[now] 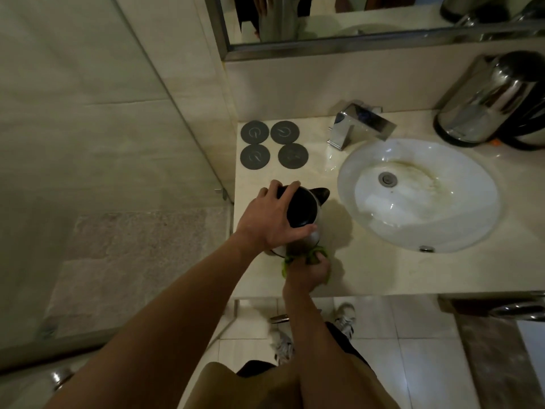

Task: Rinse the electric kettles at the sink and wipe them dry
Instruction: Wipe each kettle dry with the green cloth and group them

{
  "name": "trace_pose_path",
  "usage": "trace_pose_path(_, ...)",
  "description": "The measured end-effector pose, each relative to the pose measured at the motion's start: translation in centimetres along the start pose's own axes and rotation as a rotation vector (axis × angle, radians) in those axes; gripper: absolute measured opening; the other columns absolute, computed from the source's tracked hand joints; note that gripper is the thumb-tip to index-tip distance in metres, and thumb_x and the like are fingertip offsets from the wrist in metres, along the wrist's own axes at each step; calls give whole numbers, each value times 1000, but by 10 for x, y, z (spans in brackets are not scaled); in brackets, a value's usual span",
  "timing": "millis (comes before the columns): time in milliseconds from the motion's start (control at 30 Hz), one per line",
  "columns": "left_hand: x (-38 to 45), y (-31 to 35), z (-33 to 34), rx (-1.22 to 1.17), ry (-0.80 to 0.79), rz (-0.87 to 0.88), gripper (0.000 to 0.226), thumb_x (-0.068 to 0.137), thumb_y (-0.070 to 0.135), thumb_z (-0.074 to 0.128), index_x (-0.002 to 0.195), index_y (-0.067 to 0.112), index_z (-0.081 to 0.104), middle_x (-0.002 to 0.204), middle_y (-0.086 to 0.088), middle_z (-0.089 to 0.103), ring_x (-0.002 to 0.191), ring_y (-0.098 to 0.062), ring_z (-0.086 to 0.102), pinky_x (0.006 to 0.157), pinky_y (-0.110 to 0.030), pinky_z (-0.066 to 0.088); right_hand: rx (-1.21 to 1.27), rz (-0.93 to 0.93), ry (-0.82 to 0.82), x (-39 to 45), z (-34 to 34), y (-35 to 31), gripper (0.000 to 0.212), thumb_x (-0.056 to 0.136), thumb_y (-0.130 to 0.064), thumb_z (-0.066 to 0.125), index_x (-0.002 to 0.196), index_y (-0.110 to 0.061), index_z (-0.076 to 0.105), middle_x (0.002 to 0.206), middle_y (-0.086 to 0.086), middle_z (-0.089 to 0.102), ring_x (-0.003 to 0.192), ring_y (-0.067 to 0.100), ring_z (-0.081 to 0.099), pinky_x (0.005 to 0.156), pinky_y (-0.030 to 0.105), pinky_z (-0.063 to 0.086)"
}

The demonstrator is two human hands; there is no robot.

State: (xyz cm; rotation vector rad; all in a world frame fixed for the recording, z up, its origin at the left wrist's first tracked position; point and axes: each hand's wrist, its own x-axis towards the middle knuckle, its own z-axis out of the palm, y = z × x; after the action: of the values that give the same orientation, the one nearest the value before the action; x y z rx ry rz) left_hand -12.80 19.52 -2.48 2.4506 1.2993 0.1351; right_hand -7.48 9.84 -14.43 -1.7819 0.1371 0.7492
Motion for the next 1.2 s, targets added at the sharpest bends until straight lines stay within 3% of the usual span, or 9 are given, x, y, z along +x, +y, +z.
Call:
trace_pose_path(167, 1, 1, 1, 27, -6, -6, 101, 72, 84, 51, 150, 27, 21, 137, -10, 38, 117, -30, 47, 92, -44, 52, -299, -106, -190, 29, -24, -50, 37, 82, 16, 53, 115, 1, 62, 111, 11, 62, 97, 21, 56, 77, 21, 43)
trace_pose_path(333, 2, 1, 3, 50, 26, -7, 99, 70, 84, 48, 148, 27, 24, 133, -10, 41, 111, -30, 50, 88, -45, 53, -665, -287, -574, 71, -26, -96, 34, 93, 5, 53, 125, -7, 57, 109, 3, 55, 99, 16, 52, 81, 24, 40)
trace_pose_path(400, 1, 2, 4, 54, 44, -13, 98, 71, 83, 49, 147, 26, 26, 131, -10, 42, 110, -30, 51, 87, -45, 53, -710, -309, -639, 84, -18, -106, 32, 92, 5, 54, 117, -13, 61, 107, 4, 57, 99, 18, 54, 85, 29, 45)
trace_pose_path(467, 1, 2, 4, 57, 55, -20, 97, 70, 83, 49, 146, 27, 26, 130, -9, 42, 108, -30, 52, 85, -45, 54, -656, -264, -606, 83, -12, -111, 30, 86, 6, 58, 100, -20, 62, 109, 6, 65, 104, 24, 60, 95, 37, 51)
trace_pose_path(567, 1, 3, 6, 67, 54, -36, 98, 69, 84, 49, 146, 27, 26, 130, -9, 42, 108, -30, 52, 84, -44, 54, -548, -265, -478, 61, -22, -109, 34, 81, 6, 60, 98, -22, 65, 109, 1, 68, 102, 20, 60, 93, 37, 52)
trace_pose_path(767, 2, 5, 3, 22, 50, -52, 85, 80, 80, 32, 146, 28, 27, 130, -8, 42, 109, -31, 52, 85, -45, 53, -189, -455, -335, -3, -42, -109, 29, 84, 7, 60, 99, -16, 67, 103, -1, 66, 92, 13, 61, 75, 8, 48)
trace_pose_path(933, 3, 7, 2, 23, 57, -61, 75, 86, 71, 22, 146, 27, 29, 130, -9, 43, 110, -32, 52, 82, -45, 53, -243, -297, -397, 17, -31, -141, 16, 88, -12, 61, 98, -24, 62, 103, 1, 66, 91, 21, 64, 77, 37, 57)
trace_pose_path(1067, 3, 9, 2, 23, 51, -90, 71, 89, 68, 35, 146, 27, 27, 131, -10, 42, 111, -33, 51, 82, -46, 53, -392, -217, -475, 19, -36, -143, 15, 96, -20, 53, 110, -26, 52, 106, 4, 60, 92, 23, 61, 78, 42, 59)
trace_pose_path(1200, 0, 12, -1, -72, 5, -82, 89, 82, 72, 51, 152, 27, 18, 133, -10, 40, 116, -34, 47, 90, -48, 50, -409, -264, -511, 2, -57, -137, 19, 94, -10, 59, 107, -23, 52, 102, -2, 56, 90, 16, 58, 81, 37, 55)
